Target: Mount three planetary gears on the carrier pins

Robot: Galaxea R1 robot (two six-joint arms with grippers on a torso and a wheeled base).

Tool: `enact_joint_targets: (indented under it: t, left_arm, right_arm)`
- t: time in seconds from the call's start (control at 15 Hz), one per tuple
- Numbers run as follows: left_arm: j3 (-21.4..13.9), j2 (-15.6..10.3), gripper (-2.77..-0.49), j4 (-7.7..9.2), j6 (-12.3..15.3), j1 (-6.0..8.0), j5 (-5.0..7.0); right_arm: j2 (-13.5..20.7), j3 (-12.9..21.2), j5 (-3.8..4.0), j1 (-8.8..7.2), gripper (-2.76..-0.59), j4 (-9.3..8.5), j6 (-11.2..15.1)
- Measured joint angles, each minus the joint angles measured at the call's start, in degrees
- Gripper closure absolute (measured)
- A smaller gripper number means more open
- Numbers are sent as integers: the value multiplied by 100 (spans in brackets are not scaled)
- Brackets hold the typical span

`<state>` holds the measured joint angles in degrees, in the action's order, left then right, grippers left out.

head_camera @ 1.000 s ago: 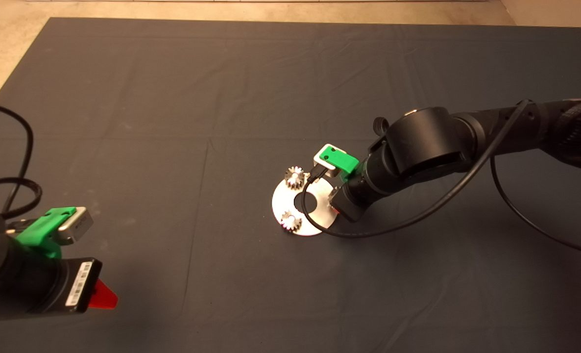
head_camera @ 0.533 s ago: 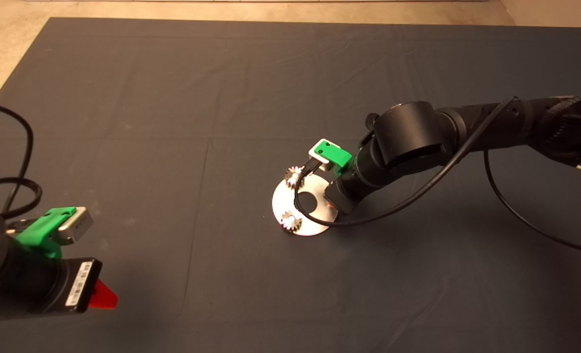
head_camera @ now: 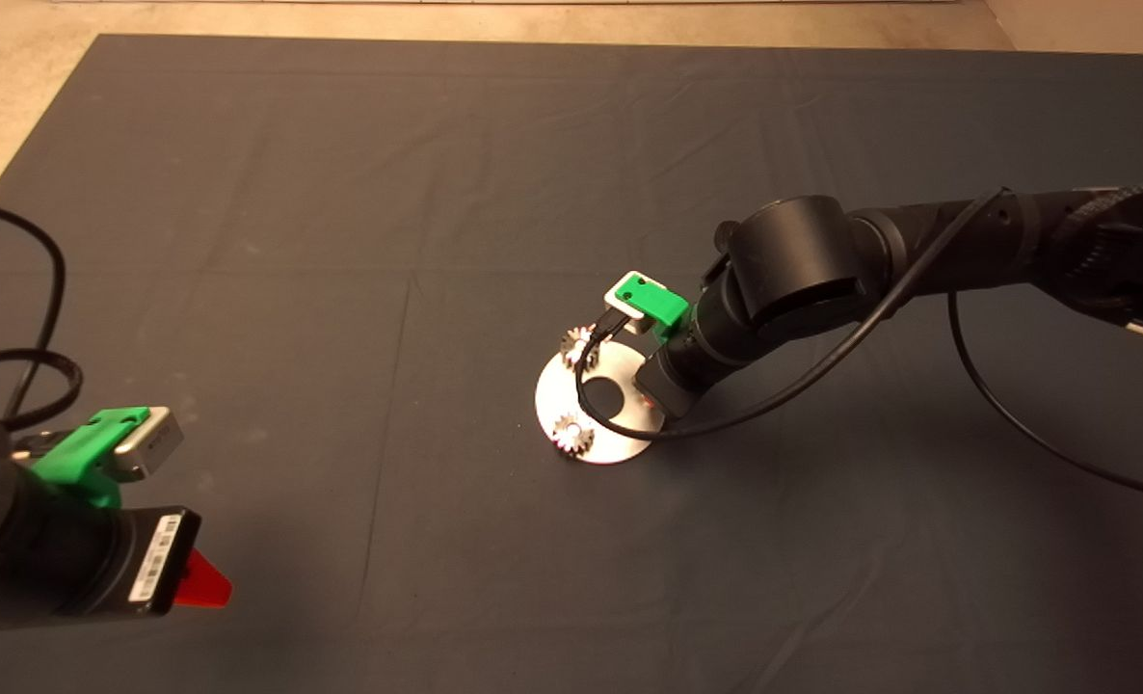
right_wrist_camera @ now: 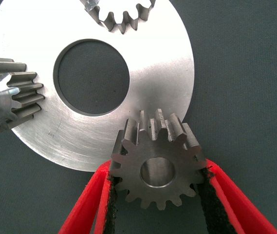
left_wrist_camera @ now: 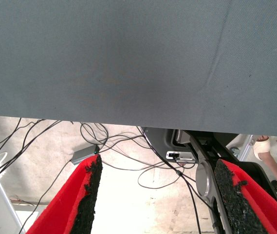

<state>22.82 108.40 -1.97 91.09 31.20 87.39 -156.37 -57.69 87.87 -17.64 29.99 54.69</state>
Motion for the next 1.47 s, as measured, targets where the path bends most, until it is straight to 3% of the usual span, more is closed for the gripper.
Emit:
enact_joint_targets:
  t: [0.67, 1.0, 1.33, 1.47]
  left_arm:
    - [0, 0, -160, 0, 0, 0, 0]
    - [0, 0, -160, 0, 0, -2, 0]
    - [-22, 1, -160, 0, 0, -2, -2]
    - [-41, 1, -160, 0, 0, -2, 0]
  right_arm:
    - [-4, -152, 2, 0, -103, -391, 0]
    - [-84, -206, 0, 1, -104, -511, 0]
    - [-195, -328, 88, -2, -103, -540, 0]
    - [-195, -367, 83, -2, -104, -560, 0]
